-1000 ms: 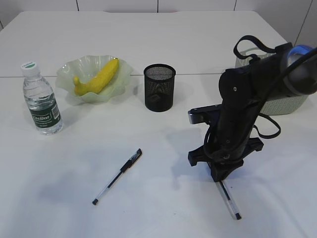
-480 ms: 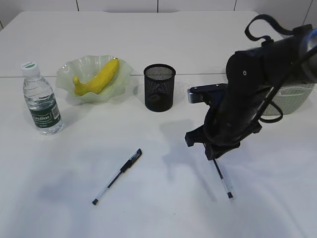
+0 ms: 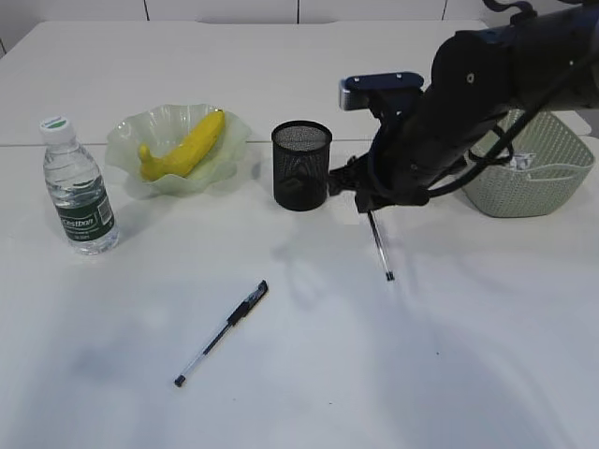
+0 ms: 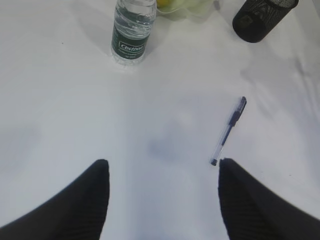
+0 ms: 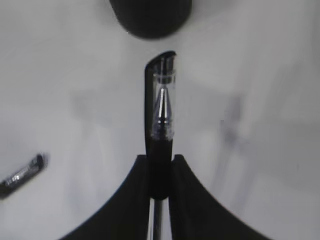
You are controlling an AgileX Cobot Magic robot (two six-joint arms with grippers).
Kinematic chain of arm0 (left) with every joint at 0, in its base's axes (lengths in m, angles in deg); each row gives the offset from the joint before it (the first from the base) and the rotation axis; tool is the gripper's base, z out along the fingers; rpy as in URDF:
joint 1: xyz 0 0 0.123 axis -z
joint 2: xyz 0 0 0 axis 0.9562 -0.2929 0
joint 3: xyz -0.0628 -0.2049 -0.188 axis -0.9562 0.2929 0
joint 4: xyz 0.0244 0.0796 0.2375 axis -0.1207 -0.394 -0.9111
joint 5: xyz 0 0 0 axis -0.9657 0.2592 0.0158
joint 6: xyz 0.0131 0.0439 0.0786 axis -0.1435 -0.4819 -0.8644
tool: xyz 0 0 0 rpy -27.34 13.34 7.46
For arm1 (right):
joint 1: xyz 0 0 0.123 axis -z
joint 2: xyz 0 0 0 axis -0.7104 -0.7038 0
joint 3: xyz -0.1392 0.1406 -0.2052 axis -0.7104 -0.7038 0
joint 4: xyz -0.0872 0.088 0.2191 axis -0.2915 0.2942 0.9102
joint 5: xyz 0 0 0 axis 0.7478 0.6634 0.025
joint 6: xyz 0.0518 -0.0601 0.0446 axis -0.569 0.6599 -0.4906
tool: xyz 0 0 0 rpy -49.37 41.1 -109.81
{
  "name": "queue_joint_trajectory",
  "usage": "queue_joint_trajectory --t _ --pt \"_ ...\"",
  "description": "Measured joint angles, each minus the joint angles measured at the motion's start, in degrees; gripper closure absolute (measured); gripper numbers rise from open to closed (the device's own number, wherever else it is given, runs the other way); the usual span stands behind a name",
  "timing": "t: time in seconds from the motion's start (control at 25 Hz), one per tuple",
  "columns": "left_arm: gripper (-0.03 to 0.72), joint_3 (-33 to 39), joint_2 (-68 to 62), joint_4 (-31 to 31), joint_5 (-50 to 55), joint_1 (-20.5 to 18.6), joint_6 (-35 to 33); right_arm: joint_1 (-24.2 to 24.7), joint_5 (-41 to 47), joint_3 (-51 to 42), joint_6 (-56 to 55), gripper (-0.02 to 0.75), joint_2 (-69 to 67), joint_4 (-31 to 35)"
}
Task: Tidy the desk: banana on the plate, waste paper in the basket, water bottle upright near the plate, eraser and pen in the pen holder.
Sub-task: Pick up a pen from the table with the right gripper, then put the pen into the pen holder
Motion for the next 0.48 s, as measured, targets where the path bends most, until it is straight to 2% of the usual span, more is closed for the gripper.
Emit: queue_joint_trajectory --t 0.48 --pt "0.201 0.0 0.0 0.0 0.0 0.0 0.0 0.0 -26.14 3.26 1.42 0.687 0.0 -1.41"
